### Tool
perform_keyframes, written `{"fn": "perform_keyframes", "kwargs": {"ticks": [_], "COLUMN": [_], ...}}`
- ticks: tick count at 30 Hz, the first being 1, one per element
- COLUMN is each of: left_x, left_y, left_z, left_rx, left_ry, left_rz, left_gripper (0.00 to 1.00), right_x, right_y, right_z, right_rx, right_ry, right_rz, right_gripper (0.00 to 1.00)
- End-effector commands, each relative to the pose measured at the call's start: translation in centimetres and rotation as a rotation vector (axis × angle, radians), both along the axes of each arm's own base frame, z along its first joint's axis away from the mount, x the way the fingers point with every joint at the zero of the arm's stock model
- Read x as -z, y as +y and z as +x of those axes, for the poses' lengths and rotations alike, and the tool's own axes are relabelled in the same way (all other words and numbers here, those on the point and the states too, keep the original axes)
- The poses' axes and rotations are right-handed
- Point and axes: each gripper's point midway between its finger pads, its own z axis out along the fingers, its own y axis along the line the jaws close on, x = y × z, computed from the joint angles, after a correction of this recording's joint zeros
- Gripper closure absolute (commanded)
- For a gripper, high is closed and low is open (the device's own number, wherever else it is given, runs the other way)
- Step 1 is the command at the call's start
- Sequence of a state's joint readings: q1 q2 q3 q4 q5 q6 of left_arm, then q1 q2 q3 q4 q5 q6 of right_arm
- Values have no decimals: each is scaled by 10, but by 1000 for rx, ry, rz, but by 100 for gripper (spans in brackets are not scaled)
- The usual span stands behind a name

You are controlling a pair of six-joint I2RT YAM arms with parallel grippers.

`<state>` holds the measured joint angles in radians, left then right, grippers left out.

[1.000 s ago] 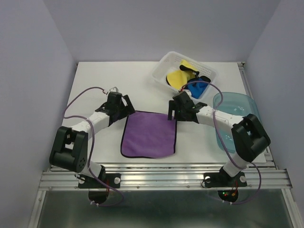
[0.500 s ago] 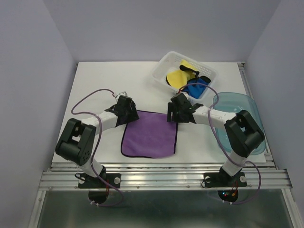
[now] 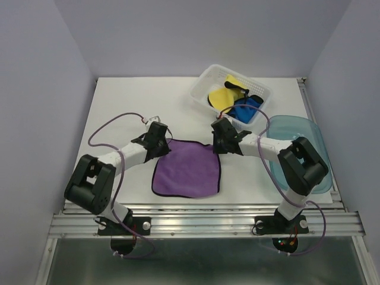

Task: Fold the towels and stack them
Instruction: Flatten out the crumpled towel

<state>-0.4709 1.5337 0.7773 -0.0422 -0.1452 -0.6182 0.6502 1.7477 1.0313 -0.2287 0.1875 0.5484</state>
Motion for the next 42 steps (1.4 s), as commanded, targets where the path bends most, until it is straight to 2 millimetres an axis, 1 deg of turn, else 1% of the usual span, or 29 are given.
{"fn": "perform_keyframes", "kwargs": {"ticks": [1, 2, 3, 5, 6, 7, 8, 9, 11, 12, 14, 16, 19, 22, 25, 26, 27, 29, 30, 31, 33, 34, 35, 36, 37, 38, 40, 41, 42], "left_x": [-61, -73, -102, -120, -144, -155, -170, -198, -226, -247, -278, -286, -294, -292, -271, -259, -239, -210, -197, -178, -161, -150, -141, -122, -125, -125, -112, -124, -123], "left_y": [-11, -16, -18, -21, -21, -23, -33, -33, -41, -38, -38, -36, -37, -39, -27, -14, -9, 0, 12, 14, 28, 40, 50, 59, 80, 84, 85, 81, 77], "left_z": [-7, -11, -15, -29, -40, -47, -58, -71, -94, -107, -127, -136, -143, -140, -113, -98, -87, -73, -63, -52, -37, -20, -12, -1, 13, 23, 39, 50, 54], "left_rx": [49, 72, 83, 115, 133, 156, 229, 271, 380, 405, 457, 464, 476, 463, 283, 165, 85, -15, -98, -153, -244, -303, -338, -369, -426, -426, -387, -349, -322], "left_ry": [-164, -193, -273, -326, -395, -424, -451, -530, -590, -651, -717, -738, -750, -737, -677, -665, -603, -543, -534, -483, -452, -410, -381, -327, -334, -334, -292, -306, -299], "left_rz": [-91, -123, -171, -228, -281, -317, -377, -430, -508, -547, -619, -651, -694, -704, -658, -618, -585, -519, -463, -422, -341, -288, -256, -209, -184, -179, -147, -151, -149], "left_gripper": [100, 100, 100, 100, 100, 100, 100, 100, 100, 100, 100, 100, 100, 100, 100, 100, 100, 100, 100, 100, 100, 100, 100, 100, 100, 96, 65, 33, 16], "right_x": [-66, -77, -86, -114, -123, -137, -159, -174, -200, -230, -255, -285, -298, -282, -263, -263, -244, -226, -207, -201, -194, -163, -149, -167, -136, -138, -149, -144, -145], "right_y": [21, 23, 25, 29, 30, 31, 28, 25, 27, 22, 19, 11, 4, 4, 5, 1, 3, -1, 9, 13, 26, 31, 33, 41, 43, 47, 58, 65, 67], "right_z": [6, 3, -1, -18, -24, -31, -40, -46, -67, -80, -101, -126, -139, -125, -102, -85, -68, -39, -21, -9, 17, 36, 47, 67, 78, 86, 99, 101, 103], "right_rx": [-71, -81, -97, -151, -171, -187, -206, -217, -280, -304, -334, -382, -392, -345, -273, -207, -166, -74, -62, -63, -59, -49, -42, -31, -24, -28, -66, -95, -102], "right_ry": [-152, -162, -173, -203, -209, -228, -264, -283, -291, -353, -377, -427, -451, -424, -404, -422, -396, -390, -350, -341, -325, -268, -243, -274, -217, -222, -251, -244, -247], "right_rz": [85, 109, 132, 205, 236, 268, 306, 331, 405, 468, 553, 637, 674, 624, 550, 504, 433, 337, 283, 262, 248, 206, 181, 197, 139, 131, 133, 137, 137], "right_gripper": [92, 92, 93, 93, 94, 94, 94, 94, 94, 94, 94, 94, 94, 94, 94, 94, 93, 93, 93, 93, 91, 90, 89, 88, 87, 85, 64, 55, 42]}}
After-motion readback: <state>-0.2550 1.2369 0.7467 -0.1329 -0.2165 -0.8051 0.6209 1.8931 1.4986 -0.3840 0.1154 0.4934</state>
